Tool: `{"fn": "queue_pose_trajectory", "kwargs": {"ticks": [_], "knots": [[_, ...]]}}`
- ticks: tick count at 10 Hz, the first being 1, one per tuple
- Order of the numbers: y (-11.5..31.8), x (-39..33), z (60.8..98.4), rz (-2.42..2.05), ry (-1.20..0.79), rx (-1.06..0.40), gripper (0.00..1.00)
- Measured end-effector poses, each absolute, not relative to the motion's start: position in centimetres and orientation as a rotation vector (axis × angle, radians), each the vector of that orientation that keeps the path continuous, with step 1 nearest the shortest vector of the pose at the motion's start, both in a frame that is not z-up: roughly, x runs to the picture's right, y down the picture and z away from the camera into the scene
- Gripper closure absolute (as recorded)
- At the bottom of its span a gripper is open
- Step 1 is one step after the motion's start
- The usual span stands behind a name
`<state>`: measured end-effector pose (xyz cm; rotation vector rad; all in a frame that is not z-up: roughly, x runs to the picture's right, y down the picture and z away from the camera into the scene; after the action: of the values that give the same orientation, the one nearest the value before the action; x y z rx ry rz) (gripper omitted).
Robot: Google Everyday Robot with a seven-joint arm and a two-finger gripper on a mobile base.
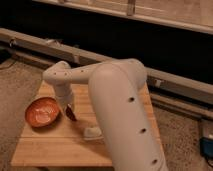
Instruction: Place the pepper on the white sponge
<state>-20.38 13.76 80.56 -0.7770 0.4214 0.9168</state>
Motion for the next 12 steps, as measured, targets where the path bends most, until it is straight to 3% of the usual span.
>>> {"fn": "queue_pose_trajectory", "kwargs": {"ticks": [7, 12], "knots": [[18.6, -11.7, 74.7, 1.130, 0.545, -0.780, 1.00], [20.3, -10.7, 75.1, 1.176, 0.604, -0.801, 1.00]]}}
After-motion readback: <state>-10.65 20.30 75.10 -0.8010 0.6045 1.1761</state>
